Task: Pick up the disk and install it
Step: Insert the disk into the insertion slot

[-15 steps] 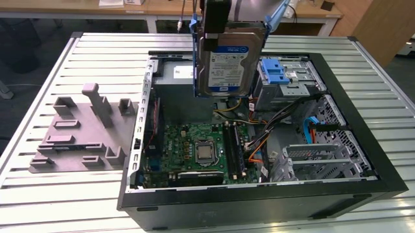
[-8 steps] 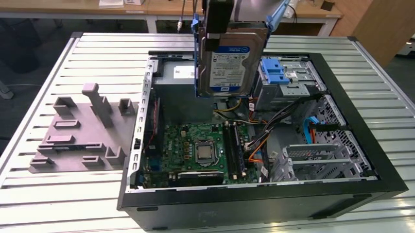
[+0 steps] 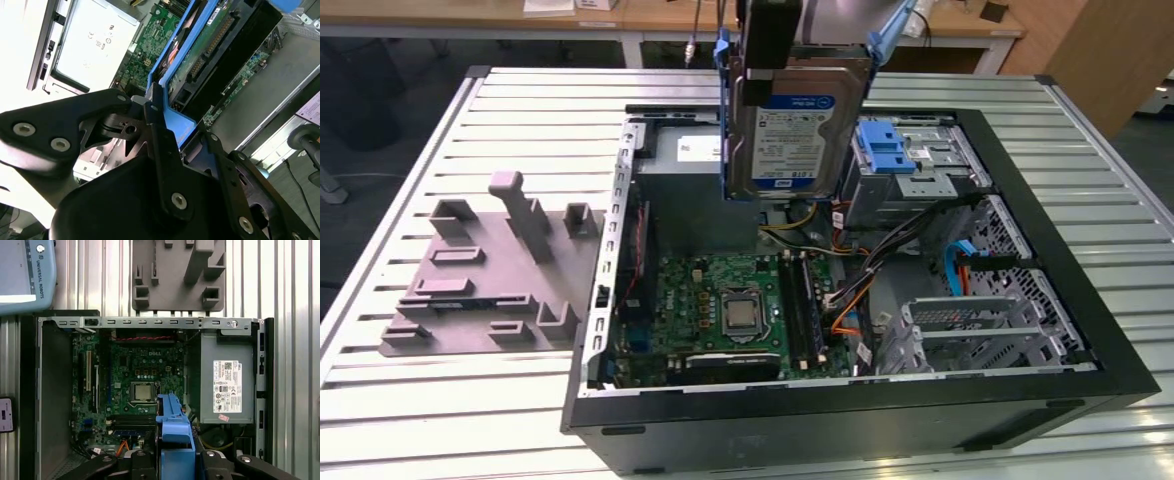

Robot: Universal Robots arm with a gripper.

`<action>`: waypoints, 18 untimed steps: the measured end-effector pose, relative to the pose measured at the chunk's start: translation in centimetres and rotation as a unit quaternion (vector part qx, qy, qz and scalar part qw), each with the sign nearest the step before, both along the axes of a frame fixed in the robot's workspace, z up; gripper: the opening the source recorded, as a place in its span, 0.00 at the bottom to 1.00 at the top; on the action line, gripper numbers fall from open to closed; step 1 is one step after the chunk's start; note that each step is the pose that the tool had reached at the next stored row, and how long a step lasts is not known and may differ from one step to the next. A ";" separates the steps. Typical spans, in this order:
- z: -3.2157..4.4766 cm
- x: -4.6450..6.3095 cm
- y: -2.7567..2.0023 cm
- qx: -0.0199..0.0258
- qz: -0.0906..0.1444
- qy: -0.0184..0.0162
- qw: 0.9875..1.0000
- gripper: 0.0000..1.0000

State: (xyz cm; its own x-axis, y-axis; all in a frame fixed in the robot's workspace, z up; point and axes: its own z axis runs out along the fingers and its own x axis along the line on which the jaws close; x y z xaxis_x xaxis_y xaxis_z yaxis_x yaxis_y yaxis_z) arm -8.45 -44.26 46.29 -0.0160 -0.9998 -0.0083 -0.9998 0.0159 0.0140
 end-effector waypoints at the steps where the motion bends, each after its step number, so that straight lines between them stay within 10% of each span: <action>1: 0.00 0.0 -0.04 0.000 0.000 0.000 1.000 0.36; 15: -0.01 0.0 -3.79 -0.001 0.000 0.000 1.000 0.36; 16: -0.01 0.0 -4.94 -0.003 0.000 0.000 1.000 0.36; 18: -0.02 0.0 -5.79 -0.005 0.000 0.000 1.000 0.36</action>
State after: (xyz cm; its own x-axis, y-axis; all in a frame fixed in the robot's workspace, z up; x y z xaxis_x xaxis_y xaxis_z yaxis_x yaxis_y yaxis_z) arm -8.42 -50.05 46.27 -0.0160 -0.9999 0.0021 -0.9998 0.0160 0.0139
